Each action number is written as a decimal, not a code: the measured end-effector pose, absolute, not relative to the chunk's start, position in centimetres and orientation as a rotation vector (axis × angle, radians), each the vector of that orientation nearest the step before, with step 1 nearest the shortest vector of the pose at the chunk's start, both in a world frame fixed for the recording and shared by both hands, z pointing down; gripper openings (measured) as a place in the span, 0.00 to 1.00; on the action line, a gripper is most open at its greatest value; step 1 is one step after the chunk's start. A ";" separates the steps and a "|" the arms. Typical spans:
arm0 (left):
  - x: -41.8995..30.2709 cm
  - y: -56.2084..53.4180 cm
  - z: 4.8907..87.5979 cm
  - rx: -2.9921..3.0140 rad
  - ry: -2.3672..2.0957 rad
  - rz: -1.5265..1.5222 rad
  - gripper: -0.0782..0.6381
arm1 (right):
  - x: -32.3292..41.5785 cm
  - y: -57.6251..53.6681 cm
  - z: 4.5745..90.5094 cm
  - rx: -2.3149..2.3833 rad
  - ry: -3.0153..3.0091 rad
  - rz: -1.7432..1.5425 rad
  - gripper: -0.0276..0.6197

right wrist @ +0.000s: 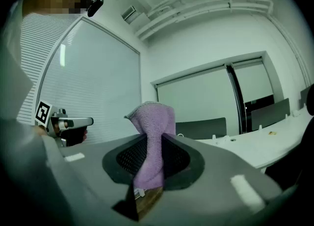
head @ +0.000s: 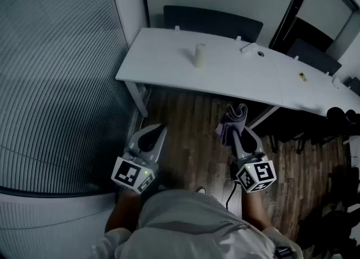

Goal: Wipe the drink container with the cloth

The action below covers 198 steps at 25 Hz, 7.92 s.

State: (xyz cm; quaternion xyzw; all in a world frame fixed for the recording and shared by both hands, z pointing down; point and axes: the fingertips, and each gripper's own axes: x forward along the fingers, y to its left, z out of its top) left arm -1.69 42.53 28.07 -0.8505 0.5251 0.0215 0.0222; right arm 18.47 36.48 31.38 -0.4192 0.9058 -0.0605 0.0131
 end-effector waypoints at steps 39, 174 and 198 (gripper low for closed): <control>-14.0 44.1 31.7 -2.736 1.554 0.029 0.11 | 6.4 39.3 35.8 -1.359 2.785 -0.330 0.18; -1.0 -23.3 50.6 -2.975 0.865 -1.238 0.20 | -1.0 -14.9 60.2 -1.110 2.273 -1.820 0.18; -0.7 -23.8 50.5 -2.990 0.860 -1.228 0.20 | 2.3 -20.7 59.9 -1.236 2.104 -1.683 0.18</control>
